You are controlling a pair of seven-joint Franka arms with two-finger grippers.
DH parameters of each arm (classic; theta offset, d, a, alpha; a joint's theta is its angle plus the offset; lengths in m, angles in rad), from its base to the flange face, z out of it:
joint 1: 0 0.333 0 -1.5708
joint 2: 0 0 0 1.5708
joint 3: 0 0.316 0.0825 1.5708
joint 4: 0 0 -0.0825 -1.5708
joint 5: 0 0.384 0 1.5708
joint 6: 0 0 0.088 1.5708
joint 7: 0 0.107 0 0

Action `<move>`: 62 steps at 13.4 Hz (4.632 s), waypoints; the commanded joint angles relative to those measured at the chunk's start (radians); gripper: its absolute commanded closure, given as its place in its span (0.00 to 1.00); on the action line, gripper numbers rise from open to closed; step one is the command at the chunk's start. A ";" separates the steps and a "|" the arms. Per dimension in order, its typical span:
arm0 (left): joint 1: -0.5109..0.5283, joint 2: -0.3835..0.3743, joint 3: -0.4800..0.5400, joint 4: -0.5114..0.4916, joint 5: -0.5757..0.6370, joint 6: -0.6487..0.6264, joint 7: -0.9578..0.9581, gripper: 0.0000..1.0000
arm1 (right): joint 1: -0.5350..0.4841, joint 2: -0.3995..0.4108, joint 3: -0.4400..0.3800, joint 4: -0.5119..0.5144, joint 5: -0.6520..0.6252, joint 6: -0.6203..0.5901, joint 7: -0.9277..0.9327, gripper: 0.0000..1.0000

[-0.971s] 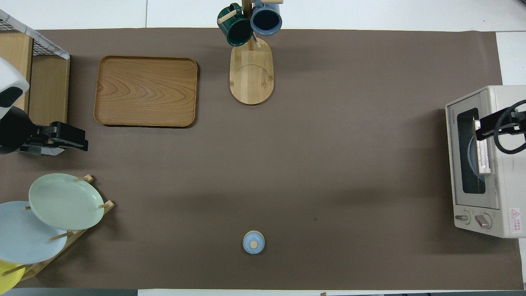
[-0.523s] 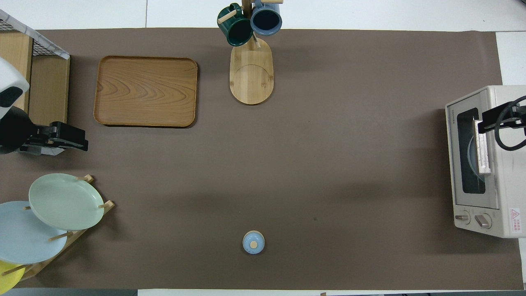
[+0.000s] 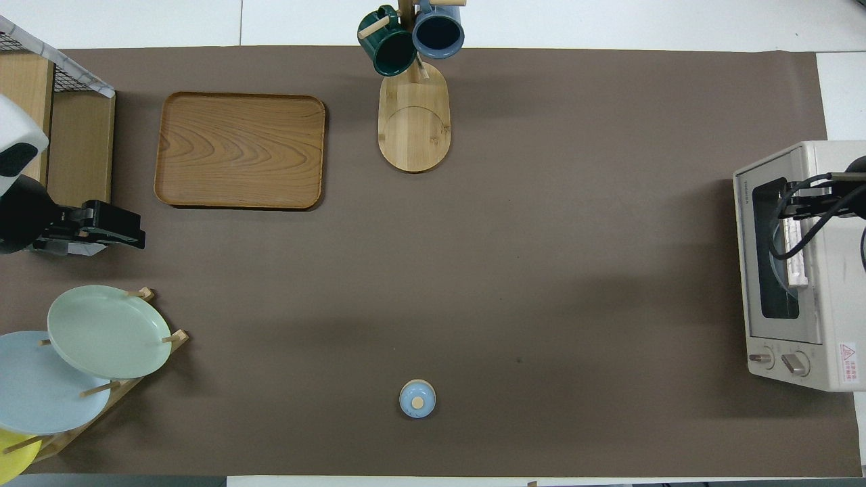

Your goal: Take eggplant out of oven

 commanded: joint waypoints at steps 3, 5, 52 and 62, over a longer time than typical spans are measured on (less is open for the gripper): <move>0.008 0.001 -0.002 0.003 -0.008 -0.011 0.012 0.00 | -0.031 -0.032 0.003 -0.099 -0.055 0.064 -0.033 1.00; 0.008 0.000 -0.002 0.003 -0.009 -0.013 0.010 0.00 | -0.060 -0.032 0.003 -0.123 -0.057 0.072 -0.064 1.00; 0.008 -0.013 -0.001 -0.013 -0.008 0.055 -0.018 0.00 | 0.009 0.030 0.023 -0.405 -0.051 0.442 0.168 0.80; 0.018 -0.014 0.002 -0.013 -0.008 0.053 0.007 0.00 | 0.396 0.129 0.064 -0.035 -0.071 0.098 0.363 1.00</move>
